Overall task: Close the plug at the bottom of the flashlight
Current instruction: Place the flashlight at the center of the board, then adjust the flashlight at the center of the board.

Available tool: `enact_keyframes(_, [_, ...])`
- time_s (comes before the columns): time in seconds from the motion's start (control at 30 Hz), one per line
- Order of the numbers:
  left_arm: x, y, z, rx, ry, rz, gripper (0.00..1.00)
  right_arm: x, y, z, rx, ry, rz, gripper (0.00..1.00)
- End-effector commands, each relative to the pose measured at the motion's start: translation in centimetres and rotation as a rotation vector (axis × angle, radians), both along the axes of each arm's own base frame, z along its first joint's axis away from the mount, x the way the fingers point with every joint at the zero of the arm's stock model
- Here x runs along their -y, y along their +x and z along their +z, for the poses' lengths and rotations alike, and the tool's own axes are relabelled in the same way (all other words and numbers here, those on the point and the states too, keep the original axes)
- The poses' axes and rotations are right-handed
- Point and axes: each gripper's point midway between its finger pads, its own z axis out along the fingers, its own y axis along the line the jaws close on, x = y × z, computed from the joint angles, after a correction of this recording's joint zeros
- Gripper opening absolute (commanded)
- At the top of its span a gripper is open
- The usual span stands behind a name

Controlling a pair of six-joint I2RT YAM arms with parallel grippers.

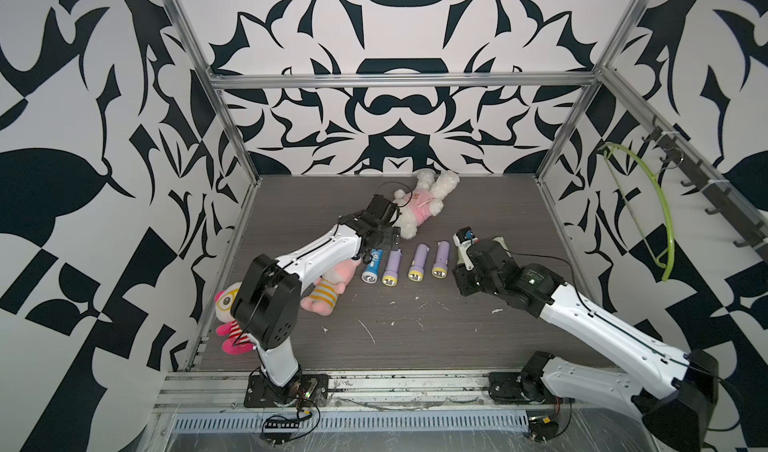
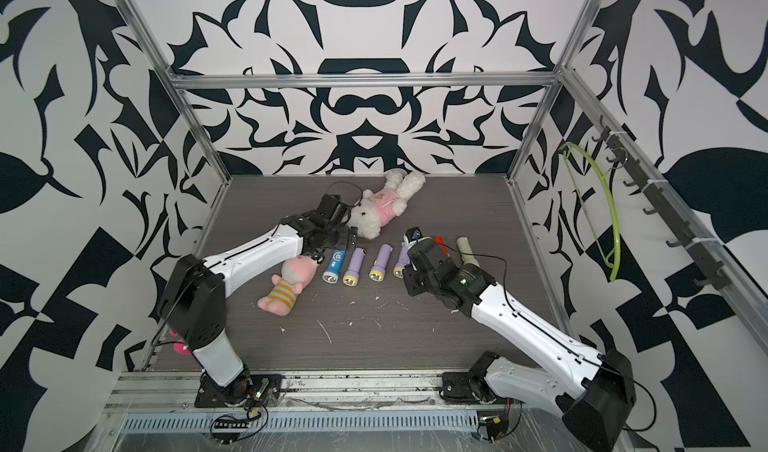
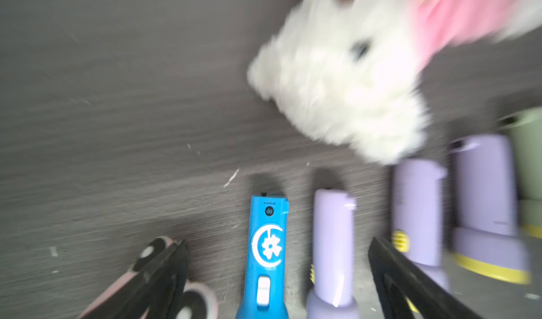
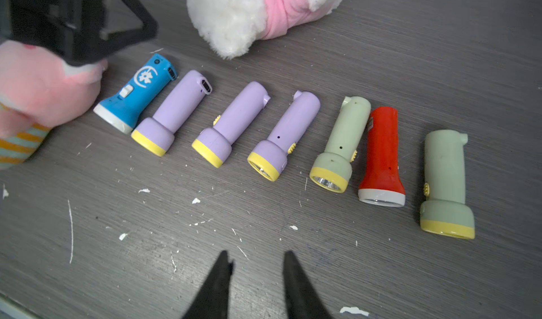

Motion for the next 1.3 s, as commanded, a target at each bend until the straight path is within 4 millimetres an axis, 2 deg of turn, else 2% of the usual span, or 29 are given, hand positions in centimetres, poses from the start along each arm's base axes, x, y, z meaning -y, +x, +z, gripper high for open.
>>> enact_keyframes(0.0, [-2.4, -0.4, 3.7, 0.135, 0.015, 0.030, 0.99, 1.7, 2.1, 2.6, 0.112, -0.035, -0.128, 1.00])
enact_keyframes(0.13, [-6.8, -0.8, 5.6, 0.243, -0.027, 0.101, 0.99, 2.4, 3.3, 3.5, 0.187, 0.000, -0.177, 1.00])
enact_keyframes(0.23, [-11.0, -0.8, 6.0, 0.283, -0.111, 0.168, 0.99, 1.3, 4.3, 3.8, 0.181, 0.159, -0.122, 1.00])
enact_keyframes(0.3, [-13.2, -0.7, 6.0, 0.352, -0.101, 0.174, 0.99, 0.5, 5.2, 3.8, 0.170, 0.263, -0.060, 1.00])
enact_keyframes(0.4, [-15.4, -0.5, 5.5, 0.433, -0.056, 0.163, 0.99, 1.4, 7.1, 2.9, 0.152, 0.296, -0.086, 1.00])
enact_keyframes(0.5, [-17.7, 0.2, 4.3, 0.474, 0.012, 0.188, 0.99, 2.2, 9.2, 1.0, 0.082, 0.320, -0.103, 1.00])
enact_keyframes(0.53, [-19.0, 0.6, 3.5, 0.477, 0.030, 0.226, 1.00, 2.6, 10.2, -0.1, 0.045, 0.315, -0.117, 1.00])
enact_keyframes(0.63, [-22.1, 1.7, 0.8, 0.469, 0.026, 0.314, 0.99, 4.1, 12.5, -3.4, -0.031, 0.282, -0.174, 1.00])
enact_keyframes(0.67, [-22.9, 2.0, -0.8, 0.435, 0.032, 0.325, 0.99, 4.5, 13.2, -4.2, -0.046, 0.278, -0.196, 1.00])
enact_keyframes(0.77, [-24.3, 2.5, -3.8, 0.356, 0.047, 0.351, 0.99, 7.0, 15.0, -5.4, -0.038, 0.245, -0.337, 1.00])
enact_keyframes(0.87, [-24.4, 2.6, -5.5, 0.344, 0.034, 0.342, 0.99, 9.6, 16.0, -4.6, 0.037, 0.238, -0.451, 1.00])
enact_keyframes(0.97, [-24.8, 2.8, -6.0, 0.406, 0.034, 0.346, 0.99, 13.0, 15.9, -2.4, 0.182, 0.150, -0.568, 1.00])
enact_keyframes(1.1, [-25.4, 2.2, -6.3, 0.480, 0.018, 0.365, 0.99, 16.8, 14.6, -0.4, 0.351, 0.029, -0.695, 1.00])
enact_keyframes(1.2, [-25.1, 1.5, -6.4, 0.523, -0.007, 0.347, 0.99, 18.0, 14.1, -0.9, 0.408, -0.042, -0.694, 1.00])
enact_keyframes(1.27, [-24.7, 1.7, -6.7, 0.534, -0.010, 0.321, 0.99, 18.2, 14.5, -2.2, 0.383, -0.077, -0.660, 1.00])
